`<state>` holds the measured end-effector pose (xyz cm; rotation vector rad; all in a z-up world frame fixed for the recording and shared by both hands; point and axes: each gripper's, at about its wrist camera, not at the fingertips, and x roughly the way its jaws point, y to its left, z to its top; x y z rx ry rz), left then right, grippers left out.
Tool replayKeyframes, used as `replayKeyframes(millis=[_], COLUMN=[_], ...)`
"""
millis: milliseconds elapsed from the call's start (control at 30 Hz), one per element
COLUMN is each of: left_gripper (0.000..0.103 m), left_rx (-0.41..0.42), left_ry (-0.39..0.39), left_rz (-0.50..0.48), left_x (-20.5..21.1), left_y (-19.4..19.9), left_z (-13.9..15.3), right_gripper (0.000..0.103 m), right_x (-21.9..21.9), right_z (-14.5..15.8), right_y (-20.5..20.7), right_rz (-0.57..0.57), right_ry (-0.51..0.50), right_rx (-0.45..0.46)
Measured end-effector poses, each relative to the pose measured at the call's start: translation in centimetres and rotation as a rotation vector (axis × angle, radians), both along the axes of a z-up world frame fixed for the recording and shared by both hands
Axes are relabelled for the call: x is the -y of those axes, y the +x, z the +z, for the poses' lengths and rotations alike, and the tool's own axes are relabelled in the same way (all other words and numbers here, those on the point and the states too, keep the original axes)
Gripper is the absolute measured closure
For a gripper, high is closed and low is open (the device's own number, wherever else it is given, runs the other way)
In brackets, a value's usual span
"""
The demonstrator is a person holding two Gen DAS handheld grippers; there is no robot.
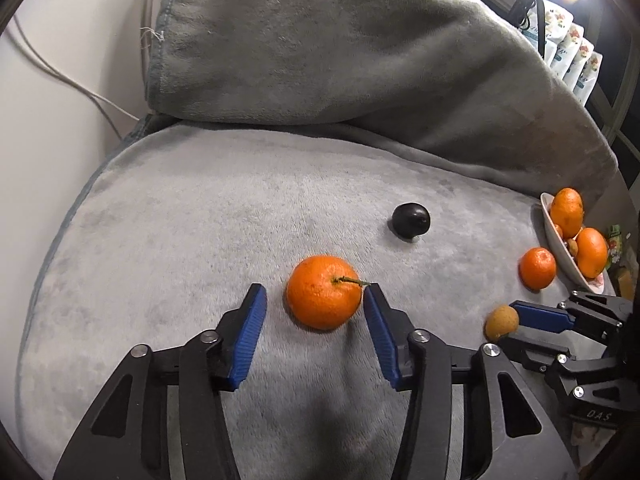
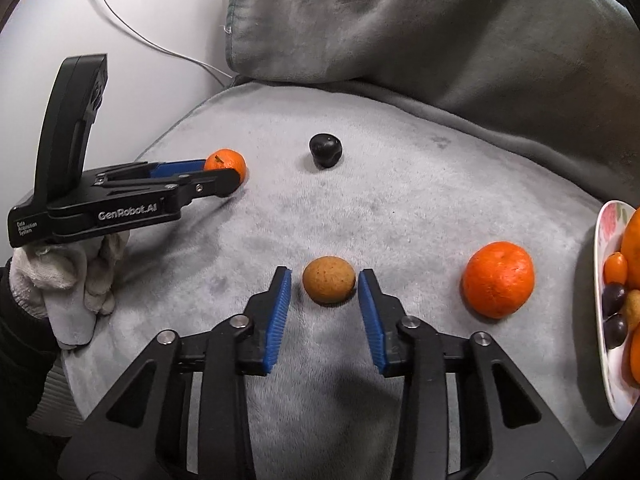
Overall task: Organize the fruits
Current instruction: 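Grasp the stemmed tangerine with the left gripper while the right gripper grasps a kiwi, then carry the tangerine with the left gripper while the right gripper carries the kiwi to the plate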
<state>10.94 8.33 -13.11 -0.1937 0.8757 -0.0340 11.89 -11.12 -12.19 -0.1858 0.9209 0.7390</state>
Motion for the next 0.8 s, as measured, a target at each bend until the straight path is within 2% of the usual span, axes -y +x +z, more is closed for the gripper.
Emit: replayKeyframes(millis=[267, 533, 800], left_gripper=[0.067, 0.068, 0.068], left_rx=[0.002, 0.012, 0.046], left_ry=[-0.014, -0.029, -0.064], left_rz=[-0.008, 0.003, -0.018], left_x=[0.1, -0.5, 0.3], left_y=[0.0, -0.6, -1.9], left_z=[-0.1, 0.2, 1.5], right_gripper=[0.073, 0.073, 0.073], right_x=[-0.5, 0.0, 2.3], right_z=[-0.4, -0.1, 2.0], right_y=[0.2, -0.1, -1.6], right_rz=[-0.006, -0.014, -0.037], right_ry=[-0.023, 0.004, 0.048], right_rx=[0.005, 0.014, 0.056])
